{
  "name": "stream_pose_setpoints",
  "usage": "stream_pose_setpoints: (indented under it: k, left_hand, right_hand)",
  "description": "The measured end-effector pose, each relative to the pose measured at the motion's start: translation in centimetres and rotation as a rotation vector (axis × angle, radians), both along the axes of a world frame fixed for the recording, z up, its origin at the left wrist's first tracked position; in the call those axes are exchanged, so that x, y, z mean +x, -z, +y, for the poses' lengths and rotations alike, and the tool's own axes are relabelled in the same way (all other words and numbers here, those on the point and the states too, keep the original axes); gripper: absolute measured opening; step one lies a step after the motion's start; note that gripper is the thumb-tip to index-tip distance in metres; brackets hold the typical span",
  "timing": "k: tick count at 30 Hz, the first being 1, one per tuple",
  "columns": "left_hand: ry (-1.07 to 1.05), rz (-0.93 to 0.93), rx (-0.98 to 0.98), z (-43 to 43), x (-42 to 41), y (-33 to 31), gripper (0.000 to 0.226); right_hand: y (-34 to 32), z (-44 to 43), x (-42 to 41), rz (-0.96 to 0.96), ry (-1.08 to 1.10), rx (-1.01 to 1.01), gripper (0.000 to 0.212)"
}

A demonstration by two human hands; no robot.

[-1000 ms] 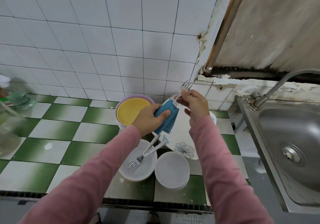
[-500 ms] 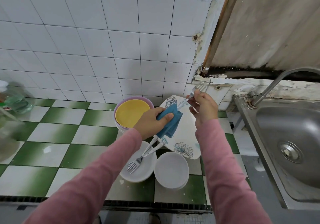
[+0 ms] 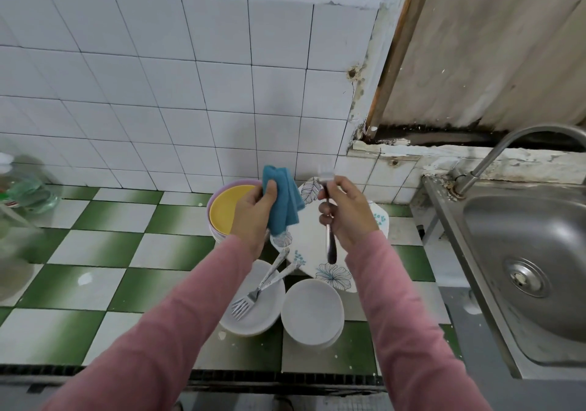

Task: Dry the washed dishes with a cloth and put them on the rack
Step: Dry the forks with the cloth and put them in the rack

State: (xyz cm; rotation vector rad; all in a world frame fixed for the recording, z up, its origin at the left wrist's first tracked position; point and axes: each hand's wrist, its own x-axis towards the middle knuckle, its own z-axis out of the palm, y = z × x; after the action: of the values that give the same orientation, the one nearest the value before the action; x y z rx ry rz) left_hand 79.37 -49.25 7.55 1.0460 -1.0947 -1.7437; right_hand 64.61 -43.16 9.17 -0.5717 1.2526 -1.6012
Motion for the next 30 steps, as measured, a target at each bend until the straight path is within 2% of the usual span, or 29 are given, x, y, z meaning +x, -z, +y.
stream_pose_setpoints:
  k: [3,7,9,12,18,23,26,28,30]
  left_hand:
    - [0.069,0.081,-0.012,-0.1,-0.8,-0.8,0.038]
    - [0.232,0.14,0.002,0.4,-1.2,-1.3,0.06]
    - [0.215,0.134,0.033,0.6,-1.2,-1.4,0.056]
    - [0.191,0.107,0.044,0.5,-1.3,-1.1,0.037]
    - [0.162,0.093,0.114,0.3,-1.4,-0.8,0.032]
    - [0.064,0.091,0.167,-0.4,-1.0,0.3,0.04]
    - [-0.011,0.052,0.22,-0.9,-0.7,1.1,0.038]
    - [-0.017,0.044,0.247,-0.8,-0.7,1.4,0.039]
    - [0.014,0.037,0.238,-0.3,-1.1,1.2,0.041]
  right_hand:
    - [0.2,0.1,1.5,0.078,-0.095,-0.055,0.022]
    - [0.6,0.2,1.8,0.238,-0.06,-0.031,0.015]
    - [1.0,0.2,1.1,0.363,-0.032,0.027,0.015]
    - [1.6,0.5,0.5,0.494,-0.02,0.05,0.02]
    - [2.7,1.3,-0.2,0.508,-0.039,0.045,0.02]
    - [3.8,2.1,-1.4,0.568,-0.056,0.082,0.018]
    - [3.8,2.2,-1.9,0.598,0.028,0.046,0.029]
    - [3.6,1.8,-1.5,0.775,0.078,-0.004,0.038]
    - [3.6,1.2,-0.4,1.052,0.089,-0.043,0.047]
